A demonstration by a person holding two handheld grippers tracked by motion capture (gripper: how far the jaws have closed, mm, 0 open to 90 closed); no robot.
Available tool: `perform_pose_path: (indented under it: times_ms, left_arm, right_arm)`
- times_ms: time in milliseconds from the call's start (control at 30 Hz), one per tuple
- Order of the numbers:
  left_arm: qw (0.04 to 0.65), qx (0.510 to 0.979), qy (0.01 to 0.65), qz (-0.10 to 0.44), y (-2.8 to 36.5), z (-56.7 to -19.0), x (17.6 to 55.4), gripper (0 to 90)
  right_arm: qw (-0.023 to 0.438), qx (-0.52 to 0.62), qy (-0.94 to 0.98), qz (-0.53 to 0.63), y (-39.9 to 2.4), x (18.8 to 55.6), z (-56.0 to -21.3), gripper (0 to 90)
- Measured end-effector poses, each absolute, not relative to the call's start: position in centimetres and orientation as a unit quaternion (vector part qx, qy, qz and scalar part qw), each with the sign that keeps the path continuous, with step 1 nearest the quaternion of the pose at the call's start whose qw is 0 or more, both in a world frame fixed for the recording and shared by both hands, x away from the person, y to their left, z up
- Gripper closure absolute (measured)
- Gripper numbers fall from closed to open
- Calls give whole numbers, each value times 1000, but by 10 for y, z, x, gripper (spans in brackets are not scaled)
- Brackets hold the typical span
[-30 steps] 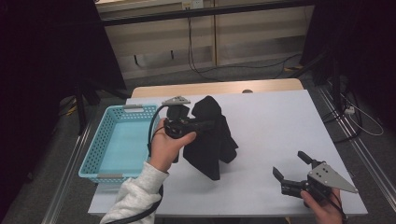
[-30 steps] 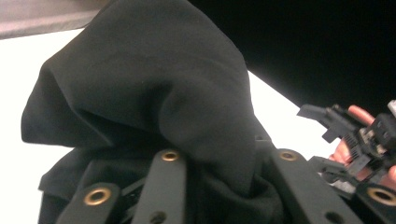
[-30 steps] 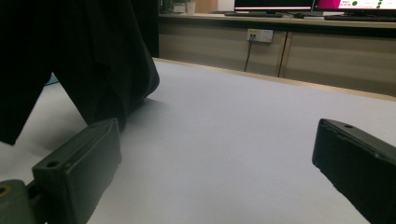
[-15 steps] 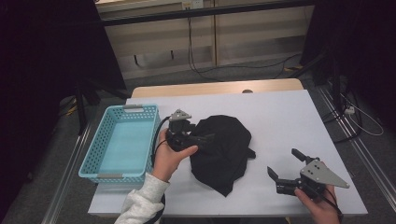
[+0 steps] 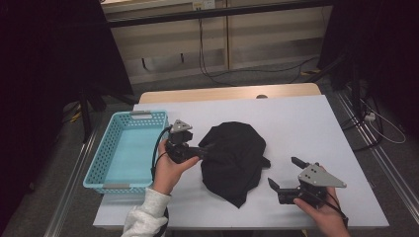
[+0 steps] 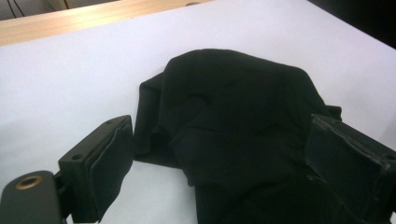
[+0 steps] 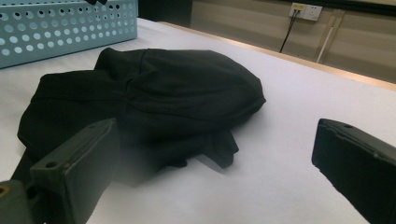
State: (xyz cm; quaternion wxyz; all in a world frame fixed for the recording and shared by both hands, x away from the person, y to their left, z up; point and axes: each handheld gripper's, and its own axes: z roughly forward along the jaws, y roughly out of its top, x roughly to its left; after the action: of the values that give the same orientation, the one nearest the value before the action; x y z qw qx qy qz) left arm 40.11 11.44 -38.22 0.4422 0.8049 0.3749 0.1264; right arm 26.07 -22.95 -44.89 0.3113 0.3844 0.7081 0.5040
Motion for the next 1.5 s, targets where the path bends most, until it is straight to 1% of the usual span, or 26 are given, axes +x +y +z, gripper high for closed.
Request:
perform_pose_path:
  times_ms: [333,900,1367,1500]
  left_arm:
    - [437,806,378,130,115,-386,401,78]
    - [435,805,381,128,115,-389,402,72]
    - [437,805,383,124,117,-395,404,66]
    - [433,805,385,126,118,-396,402,66]
  right_arm:
    - [290,382,720,501,-216,271,-452,9]
    - [274,363,738,498,-200,280,-452,21]
    - [248,352,751,500,-183,291,-456,10]
    - [241,346,761,494,-177,294,-455,29]
